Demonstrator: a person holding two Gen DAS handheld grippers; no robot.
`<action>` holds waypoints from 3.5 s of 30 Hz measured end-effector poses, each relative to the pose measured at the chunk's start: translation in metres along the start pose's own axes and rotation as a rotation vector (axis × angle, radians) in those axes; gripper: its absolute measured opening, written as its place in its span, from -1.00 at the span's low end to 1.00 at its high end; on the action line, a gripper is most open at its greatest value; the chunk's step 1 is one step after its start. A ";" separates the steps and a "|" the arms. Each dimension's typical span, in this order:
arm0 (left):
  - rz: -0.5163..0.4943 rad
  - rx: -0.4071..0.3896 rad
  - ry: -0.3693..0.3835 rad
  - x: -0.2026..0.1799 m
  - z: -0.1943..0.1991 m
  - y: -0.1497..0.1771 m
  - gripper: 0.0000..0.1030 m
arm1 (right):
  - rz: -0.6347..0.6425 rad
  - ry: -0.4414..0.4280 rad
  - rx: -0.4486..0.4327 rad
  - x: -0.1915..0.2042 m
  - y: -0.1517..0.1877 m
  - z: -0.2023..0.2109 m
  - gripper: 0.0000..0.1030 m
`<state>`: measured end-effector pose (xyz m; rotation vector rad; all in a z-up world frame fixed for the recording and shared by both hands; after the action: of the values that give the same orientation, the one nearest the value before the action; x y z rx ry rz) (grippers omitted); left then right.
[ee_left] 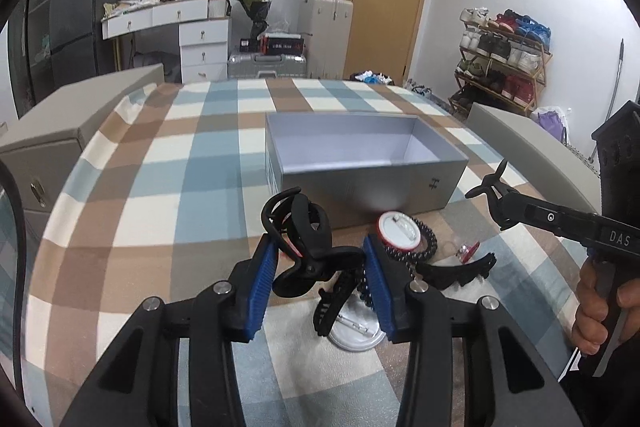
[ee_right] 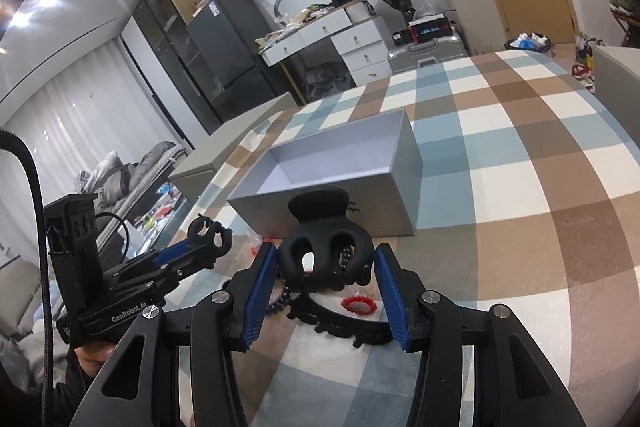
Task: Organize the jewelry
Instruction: 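Lift the black claw clip with the right gripper and carry it over the grey box, then open the right gripper to drop the claw clip into the box, then withdraw the right gripper and move the left gripper toward the beaded bracelet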
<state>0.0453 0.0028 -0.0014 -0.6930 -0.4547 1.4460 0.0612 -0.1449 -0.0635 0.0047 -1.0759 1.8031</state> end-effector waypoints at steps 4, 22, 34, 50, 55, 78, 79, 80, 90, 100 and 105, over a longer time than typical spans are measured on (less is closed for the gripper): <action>-0.007 -0.041 -0.003 0.002 0.009 -0.014 -0.26 | -0.004 -0.001 -0.028 0.003 -0.015 0.007 -0.05; -0.025 -0.156 -0.039 0.015 0.003 -0.071 -0.26 | -0.070 -0.007 -0.081 -0.004 -0.071 0.006 -0.05; -0.028 -0.131 -0.043 0.017 -0.019 -0.083 -0.26 | -0.094 -0.041 -0.082 -0.010 -0.095 -0.003 -0.05; -0.069 -0.032 -0.052 -0.002 -0.043 -0.084 -0.26 | -0.085 -0.020 0.024 -0.016 -0.088 -0.041 -0.05; -0.100 -0.012 -0.059 -0.010 -0.049 -0.082 -0.26 | -0.076 -0.024 0.043 -0.014 -0.084 -0.045 -0.05; -0.115 0.035 -0.093 -0.007 -0.059 -0.072 -0.26 | -0.069 -0.025 0.071 -0.009 -0.081 -0.052 -0.03; -0.117 0.035 -0.095 -0.007 -0.059 -0.072 -0.26 | -0.069 -0.025 0.070 -0.009 -0.081 -0.052 -0.02; -0.118 0.034 -0.095 -0.007 -0.059 -0.072 -0.25 | -0.069 -0.025 0.069 -0.009 -0.081 -0.052 -0.02; -0.119 0.052 -0.091 -0.007 -0.058 -0.068 -0.25 | -0.066 -0.008 0.049 -0.008 -0.083 -0.046 0.07; -0.074 -0.012 -0.062 -0.005 -0.024 -0.061 0.70 | -0.015 0.008 0.030 0.001 -0.077 -0.029 0.84; -0.022 -0.045 -0.046 0.003 -0.003 -0.045 0.98 | 0.016 0.091 0.028 0.001 -0.057 -0.017 1.00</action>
<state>0.0808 0.0060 0.0258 -0.6900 -0.5301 1.4368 0.1100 -0.1267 -0.0355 -0.0686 -0.9893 1.8152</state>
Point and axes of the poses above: each gripper's, at about its wrist camera, not at the fingertips, and z roughly against the way its jaws point, x to its left, y to its underside, the point moved 2 cm from there along -z, roughly the way its jaws point, and after that the axes turned 10 degrees about x, right-handed, at the moved point
